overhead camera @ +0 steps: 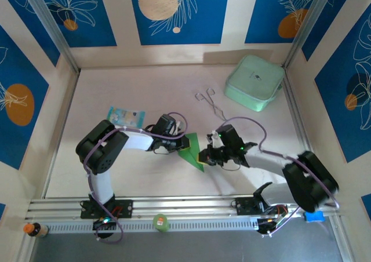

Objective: Fold a paper plane with a square sheet of paper (pick it up from the middle)
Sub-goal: Fourth fold the wing at the center of the table.

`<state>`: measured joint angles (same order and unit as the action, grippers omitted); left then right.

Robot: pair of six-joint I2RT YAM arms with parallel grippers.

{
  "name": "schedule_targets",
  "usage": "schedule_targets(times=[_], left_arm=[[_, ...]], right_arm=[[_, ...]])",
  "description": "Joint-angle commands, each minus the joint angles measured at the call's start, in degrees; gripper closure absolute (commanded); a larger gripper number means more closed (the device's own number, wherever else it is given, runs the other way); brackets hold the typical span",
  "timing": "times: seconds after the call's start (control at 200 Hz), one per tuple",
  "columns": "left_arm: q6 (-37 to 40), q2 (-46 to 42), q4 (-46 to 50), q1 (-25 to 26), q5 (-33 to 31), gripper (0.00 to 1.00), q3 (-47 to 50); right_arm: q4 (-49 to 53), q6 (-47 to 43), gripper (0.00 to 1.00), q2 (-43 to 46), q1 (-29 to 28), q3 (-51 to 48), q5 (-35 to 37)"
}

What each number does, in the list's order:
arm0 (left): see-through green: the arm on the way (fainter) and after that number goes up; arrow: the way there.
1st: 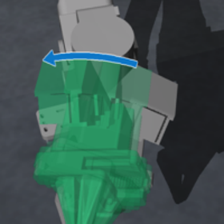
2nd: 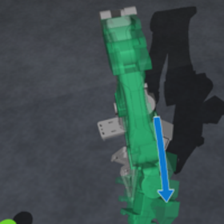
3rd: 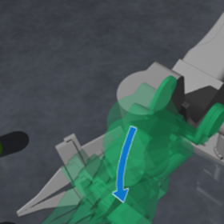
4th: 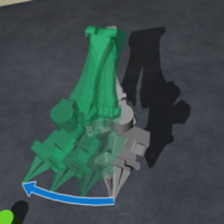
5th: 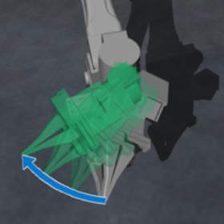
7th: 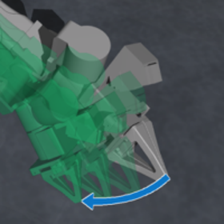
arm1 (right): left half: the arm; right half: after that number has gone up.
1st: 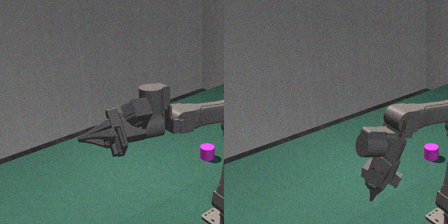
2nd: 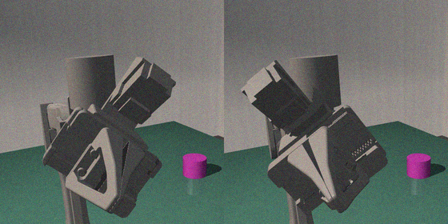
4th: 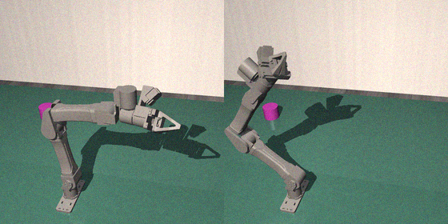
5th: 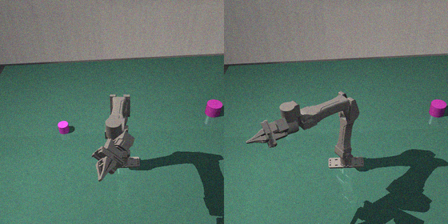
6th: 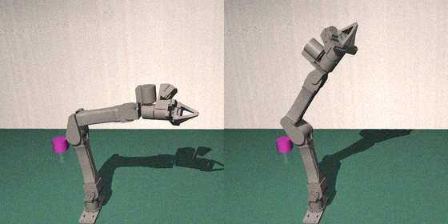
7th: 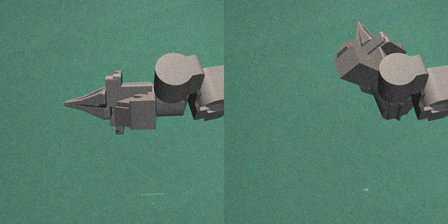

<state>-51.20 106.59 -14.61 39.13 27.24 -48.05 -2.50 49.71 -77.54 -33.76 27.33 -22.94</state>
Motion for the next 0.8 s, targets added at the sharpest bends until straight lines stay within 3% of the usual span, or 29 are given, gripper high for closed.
schedule_targets(times=[0.0,0.165,0.385,0.795], left_arm=[[-0.5,2.8,4.2,-0.9,-3.1,0.97,1.7],[-0.3,2.9,4.4,-0.9,-2.8,0.97,1.4],[-0.2,3.3,4.4,-1.0,-3.2,0.97,1.5],[-0.3,2.4,4.0,-1.2,-3.3,0.97,2.1]], right_arm=[[-1.3,-1.8,1.00,-6.3,-0.5,1.5,-2.6],[-6.1,-0.2,1.00,-11.4,-0.2,-2.0,-2.6],[-9.9,2.7,1.00,-6.4,-0.1,-12.2,-2.9],[4.3,1.7,1.00,11.0,-0.2,-11.3,2.3]])
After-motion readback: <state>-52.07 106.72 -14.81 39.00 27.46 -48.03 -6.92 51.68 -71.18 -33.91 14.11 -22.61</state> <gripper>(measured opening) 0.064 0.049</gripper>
